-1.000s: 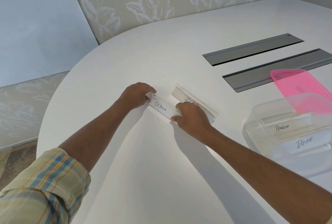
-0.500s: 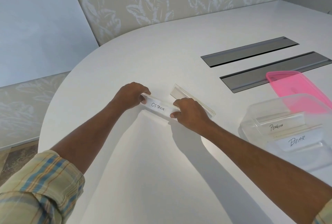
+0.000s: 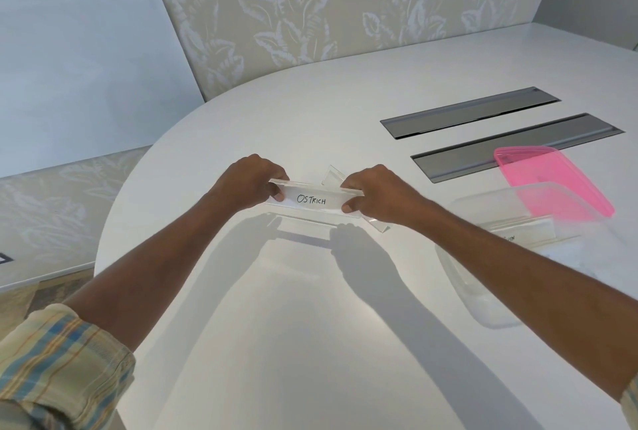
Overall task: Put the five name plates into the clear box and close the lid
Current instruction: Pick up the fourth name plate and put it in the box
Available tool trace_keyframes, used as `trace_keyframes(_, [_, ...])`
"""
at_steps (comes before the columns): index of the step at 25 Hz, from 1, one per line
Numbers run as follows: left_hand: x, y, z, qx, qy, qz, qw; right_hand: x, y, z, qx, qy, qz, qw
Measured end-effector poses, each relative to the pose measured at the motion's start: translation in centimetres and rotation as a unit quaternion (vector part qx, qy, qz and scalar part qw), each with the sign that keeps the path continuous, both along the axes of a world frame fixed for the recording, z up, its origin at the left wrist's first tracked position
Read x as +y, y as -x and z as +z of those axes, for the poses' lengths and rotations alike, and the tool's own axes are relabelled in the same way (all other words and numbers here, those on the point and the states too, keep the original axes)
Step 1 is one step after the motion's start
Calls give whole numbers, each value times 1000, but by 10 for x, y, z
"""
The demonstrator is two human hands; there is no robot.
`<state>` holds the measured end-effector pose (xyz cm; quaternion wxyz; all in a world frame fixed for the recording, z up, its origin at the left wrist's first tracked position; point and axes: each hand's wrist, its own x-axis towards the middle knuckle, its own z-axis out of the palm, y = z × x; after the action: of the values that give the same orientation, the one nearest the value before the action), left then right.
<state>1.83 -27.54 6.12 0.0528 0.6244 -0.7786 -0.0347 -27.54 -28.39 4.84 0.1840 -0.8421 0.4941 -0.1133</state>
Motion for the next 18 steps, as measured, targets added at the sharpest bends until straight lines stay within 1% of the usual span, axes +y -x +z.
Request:
trace_keyframes(6, [32, 54, 25, -1, 23, 10, 1000, -2, 58, 23, -34, 4, 20, 999])
trace_keyframes(11, [47, 112, 43, -1, 48, 20, 999, -2, 118, 44, -52, -13, 23, 998])
trace_keyframes(18, [47, 215, 54, -10, 87, 13, 996, -7, 214, 64, -41, -4, 2, 999])
